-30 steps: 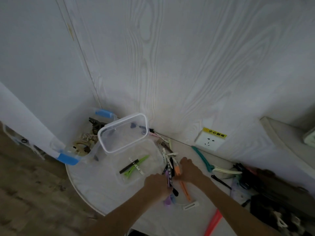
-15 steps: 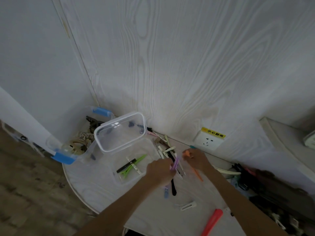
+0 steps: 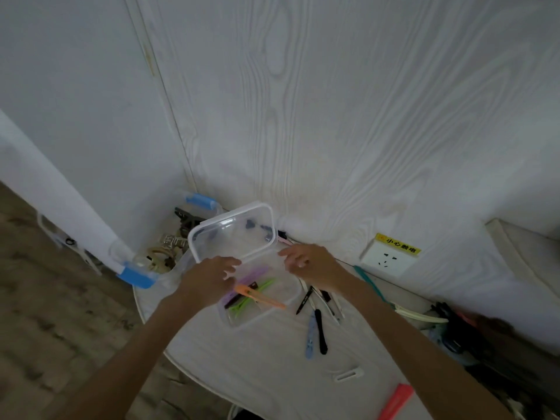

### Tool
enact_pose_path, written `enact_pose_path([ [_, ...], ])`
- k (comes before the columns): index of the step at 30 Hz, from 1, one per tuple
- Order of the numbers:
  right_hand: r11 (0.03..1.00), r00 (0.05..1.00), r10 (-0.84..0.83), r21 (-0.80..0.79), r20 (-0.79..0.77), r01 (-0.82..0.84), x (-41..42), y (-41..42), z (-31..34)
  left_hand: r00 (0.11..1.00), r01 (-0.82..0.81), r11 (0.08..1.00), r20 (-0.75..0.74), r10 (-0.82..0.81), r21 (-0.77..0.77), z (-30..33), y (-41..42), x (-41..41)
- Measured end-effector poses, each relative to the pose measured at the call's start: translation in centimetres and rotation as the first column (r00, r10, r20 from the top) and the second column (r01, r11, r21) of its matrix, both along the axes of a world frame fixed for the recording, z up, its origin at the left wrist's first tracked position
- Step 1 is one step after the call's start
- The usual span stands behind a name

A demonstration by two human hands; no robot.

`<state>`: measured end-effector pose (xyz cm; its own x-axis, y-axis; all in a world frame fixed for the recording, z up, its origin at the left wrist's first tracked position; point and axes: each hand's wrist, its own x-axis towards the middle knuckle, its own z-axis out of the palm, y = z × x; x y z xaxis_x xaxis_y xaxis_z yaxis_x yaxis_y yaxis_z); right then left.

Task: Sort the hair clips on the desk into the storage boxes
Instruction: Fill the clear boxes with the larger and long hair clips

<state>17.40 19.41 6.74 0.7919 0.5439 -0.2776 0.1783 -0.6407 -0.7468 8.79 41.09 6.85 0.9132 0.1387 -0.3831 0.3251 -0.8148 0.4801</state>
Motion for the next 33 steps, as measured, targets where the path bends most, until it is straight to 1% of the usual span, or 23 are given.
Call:
enact_pose_path([
  [1,0.992,0.991,-0.114,-0.043,0.066,0.117,0.4,-1.0,-0.3,0.999,-0.001,1.0,0.05,0.001,0.0,0.3,-0.5,0.1],
  [2,0.969,0.971,-0.193,-0.126,0.141,0.211,0.9,-2.0,-0.9,0.994,0.018,1.0,0.104,-0.018,0.001,0.8,-1.3,0.4],
  [3,0.936,0.957,-0.232,-0.226,0.176,0.269,1.1,-3.2,-1.6,0.986,0.051,0.999,0.158,-0.052,0.007,1.2,-2.3,0.7],
  [4,0.897,0.96,-0.236,-0.345,0.151,0.275,0.9,-4.0,-2.4,0.974,0.098,0.995,0.204,-0.101,0.023,1.5,-3.5,1.1],
  [6,0.803,0.981,-0.192,-0.571,0.018,0.168,-0.2,-4.8,-4.7,0.942,0.215,0.976,0.255,-0.219,0.043,1.5,-6.1,2.2],
  [7,0.775,0.982,-0.19,-0.615,-0.012,0.143,-1.1,-4.9,-5.6,0.926,0.275,0.96,0.256,-0.277,0.045,1.1,-7.4,2.9],
  [8,0.78,0.981,-0.195,-0.605,0.013,0.163,-1.8,-4.8,-6.4,0.911,0.331,0.942,0.241,-0.336,0.06,0.5,-8.6,3.6],
  [9,0.805,0.975,-0.208,-0.554,0.074,0.213,-2.4,-4.8,-7.2,0.894,0.382,0.919,0.215,-0.394,0.097,-0.1,-9.5,4.3],
  [11,0.842,0.954,-0.219,-0.454,0.206,0.292,-3.0,-5.1,-7.9,0.859,0.461,0.862,0.137,-0.493,0.211,-1.6,-11.0,5.9],
  [12,0.846,0.946,-0.21,-0.439,0.246,0.302,-3.0,-5.2,-8.1,0.844,0.489,0.829,0.093,-0.529,0.272,-2.3,-11.5,6.4],
  [15,0.864,0.936,-0.241,-0.383,0.258,0.328,-2.7,-6.3,-8.4,0.827,0.52,0.742,-0.031,-0.562,0.424,-4.0,-12.8,7.7],
  [18,0.889,0.944,-0.254,-0.333,0.212,0.314,-2.1,-7.4,-8.5,0.841,0.5,0.704,-0.09,-0.533,0.504,-4.5,-14.0,8.5],
  [21,0.894,0.948,-0.27,-0.322,0.166,0.311,-1.6,-8.2,-8.1,0.841,0.5,0.702,-0.089,-0.534,0.507,-4.6,-14.9,8.9],
  [23,0.896,0.942,-0.298,-0.297,0.152,0.331,-1.3,-8.7,-7.8,0.834,0.52,0.697,-0.119,-0.539,0.493,-4.6,-15.2,9.1],
  [26,0.877,0.934,-0.31,-0.327,0.176,0.353,-1.0,-9.5,-7.3,0.818,0.545,0.669,-0.147,-0.556,0.505,-4.4,-15.3,9.4],
  [29,0.846,0.911,-0.368,-0.339,0.188,0.412,-1.0,-10.2,-7.4,0.771,0.569,0.606,-0.105,-0.628,0.556,-4.1,-15.2,9.5],
  [31,0.839,0.915,-0.364,-0.364,0.176,0.404,-1.1,-10.3,-7.6,0.752,0.584,0.606,-0.079,-0.654,0.54,-3.8,-15.0,9.3],
  [33,0.842,0.914,-0.376,-0.356,0.154,0.406,-1.1,-10.4,-7.6,0.734,0.603,0.612,-0.055,-0.677,0.512,-3.2,-14.7,9.0],
])
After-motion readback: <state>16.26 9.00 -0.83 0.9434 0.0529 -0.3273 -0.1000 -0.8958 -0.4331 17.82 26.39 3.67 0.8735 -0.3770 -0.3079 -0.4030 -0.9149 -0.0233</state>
